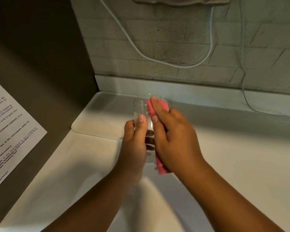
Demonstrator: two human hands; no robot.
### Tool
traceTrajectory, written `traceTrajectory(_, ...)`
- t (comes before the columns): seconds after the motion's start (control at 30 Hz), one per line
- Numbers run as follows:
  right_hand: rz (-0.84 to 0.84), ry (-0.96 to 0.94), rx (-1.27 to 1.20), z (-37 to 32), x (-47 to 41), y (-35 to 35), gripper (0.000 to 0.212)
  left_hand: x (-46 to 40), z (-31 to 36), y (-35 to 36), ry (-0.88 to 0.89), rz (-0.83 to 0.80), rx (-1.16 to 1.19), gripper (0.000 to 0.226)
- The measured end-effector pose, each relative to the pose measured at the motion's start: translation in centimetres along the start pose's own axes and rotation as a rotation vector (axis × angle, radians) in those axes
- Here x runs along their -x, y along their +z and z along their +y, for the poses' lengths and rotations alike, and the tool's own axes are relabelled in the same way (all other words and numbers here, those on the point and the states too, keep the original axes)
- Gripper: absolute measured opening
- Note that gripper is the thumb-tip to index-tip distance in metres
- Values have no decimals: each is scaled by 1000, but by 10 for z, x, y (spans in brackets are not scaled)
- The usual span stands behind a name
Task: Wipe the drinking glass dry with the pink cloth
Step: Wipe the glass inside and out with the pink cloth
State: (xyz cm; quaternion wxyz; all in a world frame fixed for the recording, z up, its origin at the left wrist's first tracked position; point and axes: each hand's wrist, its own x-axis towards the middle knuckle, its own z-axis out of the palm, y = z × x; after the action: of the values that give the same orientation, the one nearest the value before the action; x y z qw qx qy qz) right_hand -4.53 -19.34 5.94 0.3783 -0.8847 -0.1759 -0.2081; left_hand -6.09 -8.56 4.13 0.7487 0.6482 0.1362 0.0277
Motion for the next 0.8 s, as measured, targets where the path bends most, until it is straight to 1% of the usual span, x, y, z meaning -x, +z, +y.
traceTrajectory(0.07, 44, 55, -58, 11, -13, -2, 45, 8, -1, 5, -49, -6, 32, 58)
traceTrajectory(0.13, 44, 98, -96, 18, -19, -2, 44, 10, -1, 7, -67, 14, 55, 50)
traceTrajectory(0.2, 28, 111, -118, 21, -12, 0, 44, 6, 2, 5, -44, 45, 65, 44)
traceTrajectory(0.27, 13, 105, -125, 21, 3, 2, 44, -2, 7, 1, -27, 76, 74, 44)
traceTrajectory(0.33, -9, 51, -84, 16, 20, 3, 44, -7, 12, -3, -58, 74, 99, 46)
traceTrajectory(0.47, -71, -108, 99, -2, 33, -2, 49, -6, 12, -4, -120, 52, 70, 58)
traceTrajectory(0.53, -102, -143, 155, -8, 30, -8, 50, -4, 13, -3, -158, 54, 110, 69)
traceTrajectory(0.6, -136, -143, 188, -12, 25, -11, 49, -4, 13, -3, -159, 58, 120, 75)
traceTrajectory(0.67, -145, -116, 197, -16, 18, -11, 49, -4, 11, -2, -139, 51, 104, 71)
traceTrajectory(0.8, -105, -94, 190, -18, 8, -8, 51, -7, 10, -3, -77, 38, 88, 61)
